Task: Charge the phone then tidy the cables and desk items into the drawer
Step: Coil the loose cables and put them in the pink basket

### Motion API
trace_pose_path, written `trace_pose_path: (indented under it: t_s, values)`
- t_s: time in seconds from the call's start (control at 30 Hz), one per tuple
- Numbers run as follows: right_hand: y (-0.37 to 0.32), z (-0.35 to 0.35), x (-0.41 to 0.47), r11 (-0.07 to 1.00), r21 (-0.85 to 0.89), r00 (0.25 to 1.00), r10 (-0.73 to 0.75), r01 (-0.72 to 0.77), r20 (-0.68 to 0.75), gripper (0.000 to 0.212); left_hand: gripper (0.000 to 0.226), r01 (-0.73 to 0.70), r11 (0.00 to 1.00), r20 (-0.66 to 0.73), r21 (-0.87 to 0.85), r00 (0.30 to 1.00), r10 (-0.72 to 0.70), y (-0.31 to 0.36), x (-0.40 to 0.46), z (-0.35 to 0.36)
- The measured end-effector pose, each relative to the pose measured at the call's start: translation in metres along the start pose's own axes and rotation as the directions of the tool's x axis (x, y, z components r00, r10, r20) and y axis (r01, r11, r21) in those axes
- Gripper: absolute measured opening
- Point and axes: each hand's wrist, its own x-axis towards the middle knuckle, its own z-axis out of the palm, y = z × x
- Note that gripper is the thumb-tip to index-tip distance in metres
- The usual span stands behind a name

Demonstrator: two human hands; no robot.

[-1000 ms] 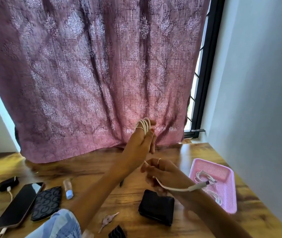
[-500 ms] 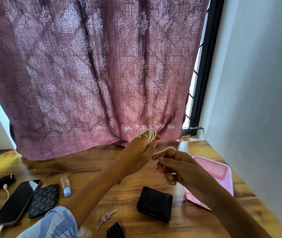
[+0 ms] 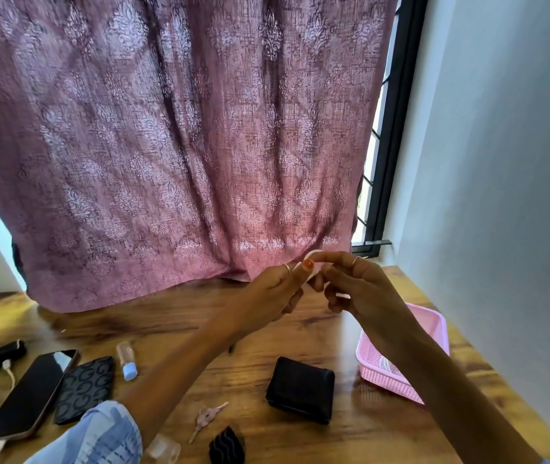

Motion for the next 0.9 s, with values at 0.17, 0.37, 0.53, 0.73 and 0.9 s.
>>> trace_pose_path:
  t_s: [0.17, 0.37, 0.53, 0.73, 0.9]
  values:
    - [0.001, 0.0, 0.009, 0.975, -0.201, 0.993, -0.11, 0.097, -0.053, 0.026, 0.041, 0.08, 0.969, 0.018, -0.233, 0.997, -0.077, 0.003, -0.001, -0.006]
    - [0.011, -0.001, 0.022, 0.957, -0.264, 0.99, -0.096, 0.12, 0.102, 0.032, 0.039, 0.107, 0.859, 0.053, -0.501, 0.994, -0.092, 0.009, -0.002, -0.008]
    - [0.014, -0.001, 0.026, 0.924, -0.308, 0.971, -0.191, 0.227, 0.142, 0.024, 0.042, 0.155, 0.702, 0.087, -0.695, 0.987, -0.132, 0.014, -0.002, -0.011]
    - [0.018, 0.008, 0.027, 0.95, -0.194, 0.969, -0.247, 0.243, 0.003, 0.02, 0.044, 0.161, 0.544, 0.13, -0.824, 0.987, -0.096, 0.019, -0.002, -0.007]
    - [0.023, 0.018, 0.018, 0.984, 0.172, 0.998, -0.052, 0.045, 0.038, 0.031, 0.044, 0.141, 0.504, 0.126, -0.852, 0.99, -0.063, 0.019, 0.0, -0.006]
